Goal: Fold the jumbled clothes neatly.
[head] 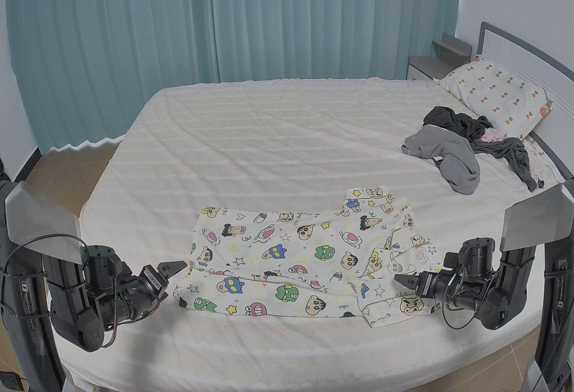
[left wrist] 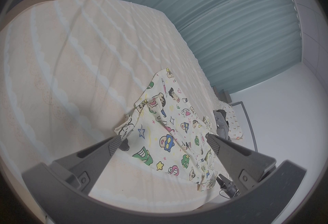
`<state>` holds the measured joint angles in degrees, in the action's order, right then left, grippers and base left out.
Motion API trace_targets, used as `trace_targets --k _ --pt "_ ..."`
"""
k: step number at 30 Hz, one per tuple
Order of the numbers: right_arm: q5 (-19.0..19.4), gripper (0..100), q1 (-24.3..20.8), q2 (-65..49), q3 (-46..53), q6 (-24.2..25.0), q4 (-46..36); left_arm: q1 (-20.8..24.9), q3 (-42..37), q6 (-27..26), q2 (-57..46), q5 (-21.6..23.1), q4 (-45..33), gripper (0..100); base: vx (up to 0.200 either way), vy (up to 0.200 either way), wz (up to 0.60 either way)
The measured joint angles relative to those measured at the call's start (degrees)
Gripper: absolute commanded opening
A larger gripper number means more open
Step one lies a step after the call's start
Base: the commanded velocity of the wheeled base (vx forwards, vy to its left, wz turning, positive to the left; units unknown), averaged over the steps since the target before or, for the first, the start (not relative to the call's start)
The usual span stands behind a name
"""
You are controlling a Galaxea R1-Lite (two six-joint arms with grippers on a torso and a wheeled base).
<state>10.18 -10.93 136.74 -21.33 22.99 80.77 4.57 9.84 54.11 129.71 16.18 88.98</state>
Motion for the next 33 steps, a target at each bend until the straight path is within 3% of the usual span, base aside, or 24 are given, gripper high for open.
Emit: trace_targets --k 1,2,22,33 --pt "0.49 100 0.05 0.57 -0.52 -0.04 -0.12 0.0 0.0 0.0 0.01 0.0 0.0 100 0.0 0.0 0.0" --pt "1.17 0 0.16 1.29 -1.21 -0.11 -0.23 0.0 0.0 0.0 0.06 -0.01 0.0 100 0.0 0.0 0.0" --pt "1.74 0 2.18 2.84 -1.23 2.93 6.16 0.09 0.07 -0.11 0.2 -0.01 0.0 100 0.0 0.0 0.0" --pt "-4.57 0 3.0 3.25 -3.35 5.08 6.13 0.09 0.18 -0.15 0.28 -0.01 0.0 100 0.0 0.0 0.0"
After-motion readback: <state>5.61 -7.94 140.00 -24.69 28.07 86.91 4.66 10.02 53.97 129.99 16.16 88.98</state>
